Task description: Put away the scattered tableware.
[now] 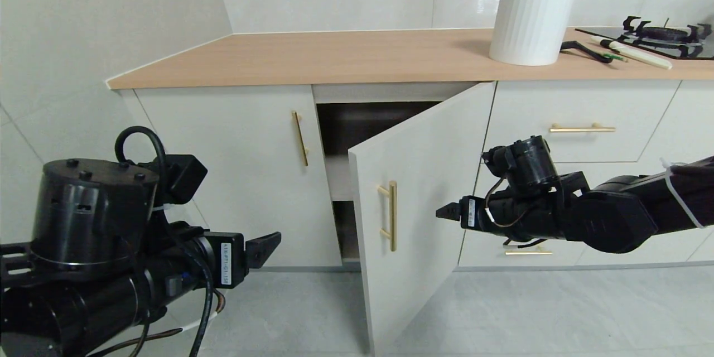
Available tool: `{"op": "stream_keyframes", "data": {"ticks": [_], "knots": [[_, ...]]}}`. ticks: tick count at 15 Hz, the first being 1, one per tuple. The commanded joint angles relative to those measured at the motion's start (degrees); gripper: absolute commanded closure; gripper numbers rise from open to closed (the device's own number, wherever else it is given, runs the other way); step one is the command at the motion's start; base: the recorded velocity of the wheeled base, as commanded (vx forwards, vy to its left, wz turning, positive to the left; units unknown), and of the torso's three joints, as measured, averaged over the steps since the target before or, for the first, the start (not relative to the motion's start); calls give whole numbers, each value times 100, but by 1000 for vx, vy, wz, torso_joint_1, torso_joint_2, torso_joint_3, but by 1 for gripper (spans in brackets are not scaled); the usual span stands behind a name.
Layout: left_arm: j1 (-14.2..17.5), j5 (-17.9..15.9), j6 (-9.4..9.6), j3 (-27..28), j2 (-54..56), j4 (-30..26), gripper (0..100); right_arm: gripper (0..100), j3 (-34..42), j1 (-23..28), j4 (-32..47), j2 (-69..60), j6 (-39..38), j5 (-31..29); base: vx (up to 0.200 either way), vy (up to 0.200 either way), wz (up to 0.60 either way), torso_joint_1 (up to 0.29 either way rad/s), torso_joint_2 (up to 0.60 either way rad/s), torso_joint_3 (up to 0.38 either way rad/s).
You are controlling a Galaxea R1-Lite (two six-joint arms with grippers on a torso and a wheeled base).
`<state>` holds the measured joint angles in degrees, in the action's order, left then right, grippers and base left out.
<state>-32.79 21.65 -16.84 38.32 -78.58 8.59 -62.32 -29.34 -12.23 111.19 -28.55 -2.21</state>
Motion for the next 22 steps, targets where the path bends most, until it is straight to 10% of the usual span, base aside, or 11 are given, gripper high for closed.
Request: {"op": "stream_keyframes", "data": {"ticks": [1, 12, 22], "knots": [[1, 6, -4, 1, -8, 2, 0, 0, -17, -28, -201, 166, -204, 1, 200, 0, 0, -2, 2, 7], [-8, 6, 110, -26, 62, 19, 0, 0, -430, -98, -2003, 1063, -1109, -966, 73, 0, 0, 0, 2, 0], [1, 6, 119, -35, 27, 11, 0, 0, -1230, 298, -2029, 1546, -1504, -1660, 0, 0, 0, 0, 0, 0]]}}
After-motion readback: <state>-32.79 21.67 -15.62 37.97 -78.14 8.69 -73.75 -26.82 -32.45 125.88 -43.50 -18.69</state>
